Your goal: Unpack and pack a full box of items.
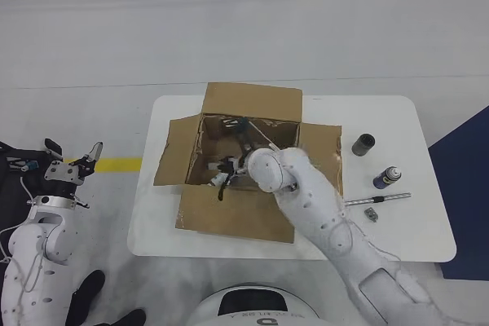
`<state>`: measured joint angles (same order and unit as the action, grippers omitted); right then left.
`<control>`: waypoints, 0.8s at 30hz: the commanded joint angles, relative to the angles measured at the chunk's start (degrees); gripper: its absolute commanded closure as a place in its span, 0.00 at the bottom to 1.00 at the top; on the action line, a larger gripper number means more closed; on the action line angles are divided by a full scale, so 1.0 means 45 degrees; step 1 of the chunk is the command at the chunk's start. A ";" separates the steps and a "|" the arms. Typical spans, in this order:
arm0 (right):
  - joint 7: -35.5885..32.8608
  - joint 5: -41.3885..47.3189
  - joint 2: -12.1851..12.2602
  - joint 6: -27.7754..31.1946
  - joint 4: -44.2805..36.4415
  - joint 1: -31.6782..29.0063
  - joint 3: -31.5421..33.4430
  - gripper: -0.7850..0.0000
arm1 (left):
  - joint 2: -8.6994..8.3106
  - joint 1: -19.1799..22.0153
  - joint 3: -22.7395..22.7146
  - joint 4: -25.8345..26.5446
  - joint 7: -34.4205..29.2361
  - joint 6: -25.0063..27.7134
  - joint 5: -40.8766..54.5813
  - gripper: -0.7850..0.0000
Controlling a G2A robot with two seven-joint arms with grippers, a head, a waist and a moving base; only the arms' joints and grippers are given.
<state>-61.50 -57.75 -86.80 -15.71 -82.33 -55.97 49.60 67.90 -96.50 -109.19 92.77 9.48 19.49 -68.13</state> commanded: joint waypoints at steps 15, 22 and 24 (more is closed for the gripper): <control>-0.0368 0.0556 -0.1134 -0.0091 0.3786 0.1884 -0.2452 0.00 | 0.0000 0.0000 0.0000 0.0000 0.0000 0.0000 0.0000 0.00; -0.0194 0.0624 -0.1728 -0.0534 0.5421 0.2652 -0.3202 0.00 | 0.0000 0.0000 0.0000 0.0000 0.0000 0.0000 0.0000 0.00; -0.0122 0.0512 -0.1871 -0.0939 0.5902 0.2884 -0.3299 0.00 | 0.0000 0.0000 0.0000 0.0000 0.0000 0.0000 0.0000 0.00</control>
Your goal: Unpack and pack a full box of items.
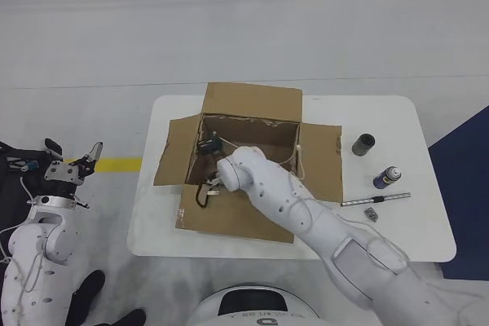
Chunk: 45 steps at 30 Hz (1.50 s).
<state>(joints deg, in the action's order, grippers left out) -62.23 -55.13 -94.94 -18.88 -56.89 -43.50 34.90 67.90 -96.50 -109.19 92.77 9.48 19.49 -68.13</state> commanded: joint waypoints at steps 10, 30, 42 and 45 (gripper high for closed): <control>-0.0087 -0.0609 -0.0016 -0.1655 0.0821 0.0538 0.0795 0.00 | 0.0000 0.0000 0.0000 0.0000 0.0000 0.0000 0.0000 0.00; -0.0716 -0.0283 0.0058 -0.0545 0.0723 0.0018 0.1450 0.20 | 0.0000 0.0000 0.0000 0.0000 0.0000 0.0000 0.0000 0.00; -0.0577 -0.0022 -0.0091 -0.0404 0.1190 0.0447 0.1733 1.00 | 0.0000 0.0000 0.0000 0.0000 0.0000 0.0000 0.0000 0.00; -0.0439 -0.0387 0.0104 -0.0758 0.0328 0.0172 0.2135 1.00 | 0.0000 0.0000 0.0000 0.0000 0.0000 0.0000 0.0000 0.00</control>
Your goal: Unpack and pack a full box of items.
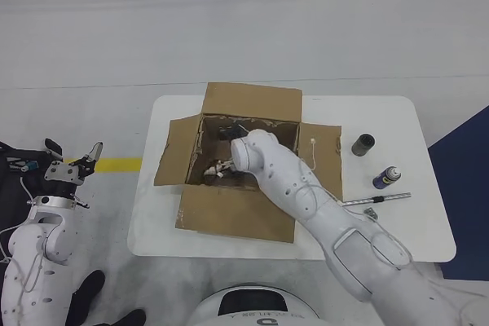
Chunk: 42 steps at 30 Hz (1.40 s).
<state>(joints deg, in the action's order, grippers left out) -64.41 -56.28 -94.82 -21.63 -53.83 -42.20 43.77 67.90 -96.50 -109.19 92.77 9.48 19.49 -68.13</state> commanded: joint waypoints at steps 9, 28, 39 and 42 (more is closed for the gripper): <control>-0.0593 -0.2613 0.1221 -0.0899 -0.5861 -0.2992 0.2314 1.00 | 0.0000 0.0000 0.0000 0.0000 0.0000 0.0000 0.0000 0.00; -0.0987 -0.0320 0.0819 0.4569 -0.2892 -0.1290 0.0928 0.38 | 0.0000 0.0000 0.0000 0.0000 0.0000 0.0000 0.0000 0.00; -0.0030 0.0838 0.0023 0.5483 0.0351 0.0370 -0.0367 0.53 | 0.0000 0.0000 0.0000 0.0000 0.0000 0.0000 0.0000 0.00; 0.0111 0.0790 -0.0281 0.5451 0.1181 0.0764 -0.0912 0.51 | 0.0000 0.0000 0.0000 0.0000 0.0000 0.0000 0.0000 0.00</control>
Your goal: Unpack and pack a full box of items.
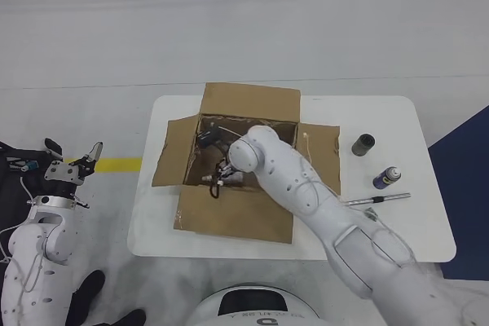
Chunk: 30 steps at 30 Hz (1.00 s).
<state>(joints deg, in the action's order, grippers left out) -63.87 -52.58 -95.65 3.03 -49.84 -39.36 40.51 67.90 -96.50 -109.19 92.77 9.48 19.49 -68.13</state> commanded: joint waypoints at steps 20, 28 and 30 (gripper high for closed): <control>0.0212 -0.0435 0.0020 -0.1185 -0.0389 0.0325 0.0561 0.00 | 0.0000 0.0000 0.0000 0.0000 0.0000 0.0000 0.0000 0.00; -0.1327 -0.1359 0.0483 -0.1767 -0.0997 -0.0299 0.1153 0.04 | 0.0000 0.0000 0.0000 0.0000 0.0000 0.0000 0.0000 0.00; -0.1243 -0.1336 0.0432 -0.1796 -0.0712 -0.0231 0.1086 0.12 | 0.0000 0.0000 0.0000 0.0000 0.0000 0.0000 0.0000 0.00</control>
<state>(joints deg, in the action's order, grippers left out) -69.73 -58.71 -93.57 -5.03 -53.81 -40.59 45.57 67.90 -96.50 -109.19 92.77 9.48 19.49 -68.13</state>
